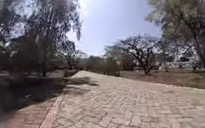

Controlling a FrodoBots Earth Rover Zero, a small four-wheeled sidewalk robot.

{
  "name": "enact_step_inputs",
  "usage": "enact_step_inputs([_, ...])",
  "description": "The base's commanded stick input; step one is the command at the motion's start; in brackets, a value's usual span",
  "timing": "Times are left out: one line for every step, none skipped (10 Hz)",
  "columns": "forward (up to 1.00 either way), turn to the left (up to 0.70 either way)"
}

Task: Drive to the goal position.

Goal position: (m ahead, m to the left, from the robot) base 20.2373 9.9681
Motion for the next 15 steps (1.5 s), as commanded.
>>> enact_step_inputs([1.0, 0.0])
enact_step_inputs([1.0, 0.0])
enact_step_inputs([1.0, 0.0])
enact_step_inputs([1.0, 0.0])
enact_step_inputs([1.0, 0.04])
enact_step_inputs([1.0, 0.25])
enact_step_inputs([1.0, 0.4])
enact_step_inputs([1.0, 0.4])
enact_step_inputs([1.0, 0.0])
enact_step_inputs([1.0, 0.0])
enact_step_inputs([1.0, 0.0])
enact_step_inputs([1.0, 0.0])
enact_step_inputs([1.0, 0.0])
enact_step_inputs([1.0, 0.0])
enact_step_inputs([1.0, 0.0])
